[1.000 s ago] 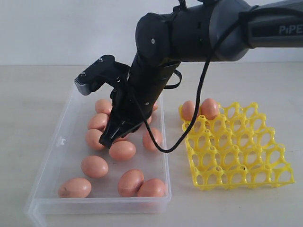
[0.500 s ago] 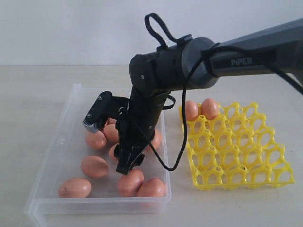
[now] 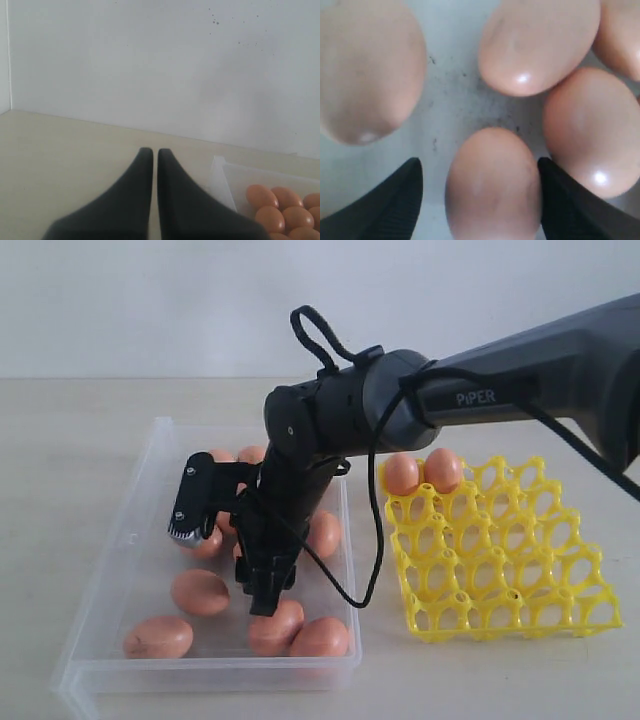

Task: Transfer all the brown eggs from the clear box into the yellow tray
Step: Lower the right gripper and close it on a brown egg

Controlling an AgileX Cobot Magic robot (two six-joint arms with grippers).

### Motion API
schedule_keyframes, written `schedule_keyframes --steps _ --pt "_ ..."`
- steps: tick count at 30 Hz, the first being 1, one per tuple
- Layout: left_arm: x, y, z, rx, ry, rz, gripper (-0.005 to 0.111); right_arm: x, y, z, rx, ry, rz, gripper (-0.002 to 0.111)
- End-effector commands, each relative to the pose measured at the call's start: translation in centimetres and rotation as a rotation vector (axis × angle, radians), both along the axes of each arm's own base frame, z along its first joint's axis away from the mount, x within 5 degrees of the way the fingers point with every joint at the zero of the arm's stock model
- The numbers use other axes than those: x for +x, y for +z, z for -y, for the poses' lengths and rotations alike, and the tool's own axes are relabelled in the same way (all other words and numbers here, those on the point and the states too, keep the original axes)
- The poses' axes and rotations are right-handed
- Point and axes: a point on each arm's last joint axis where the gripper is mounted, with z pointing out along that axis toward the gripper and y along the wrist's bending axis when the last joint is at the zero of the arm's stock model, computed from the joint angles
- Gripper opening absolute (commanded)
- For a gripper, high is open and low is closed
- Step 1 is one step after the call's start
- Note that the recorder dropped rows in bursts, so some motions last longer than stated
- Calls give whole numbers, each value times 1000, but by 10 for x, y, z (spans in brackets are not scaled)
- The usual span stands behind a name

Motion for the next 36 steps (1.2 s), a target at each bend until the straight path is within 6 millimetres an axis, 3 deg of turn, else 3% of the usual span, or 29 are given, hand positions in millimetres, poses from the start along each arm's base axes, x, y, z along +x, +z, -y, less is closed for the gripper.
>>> schedule_keyframes --steps 1,5,13,24,31,36 --pt "0 -1 0 -17 -2 4 4 -7 -2 -10 19 13 12 59" --pt "0 -1 0 -17 -2 4 4 -6 -2 -9 18 -45 1 59" --pt "0 -1 0 -17 -2 4 4 -2 -2 -5 -47 14 70 59" --pt "0 -1 0 -18 -3 2 4 3 20 -9 159 -411 -3 59" --pt "0 -1 0 -17 -2 5 4 4 46 -9 211 -336 80 59" --pt "0 -1 0 -17 -2 5 4 -2 48 -2 104 -272 43 59"
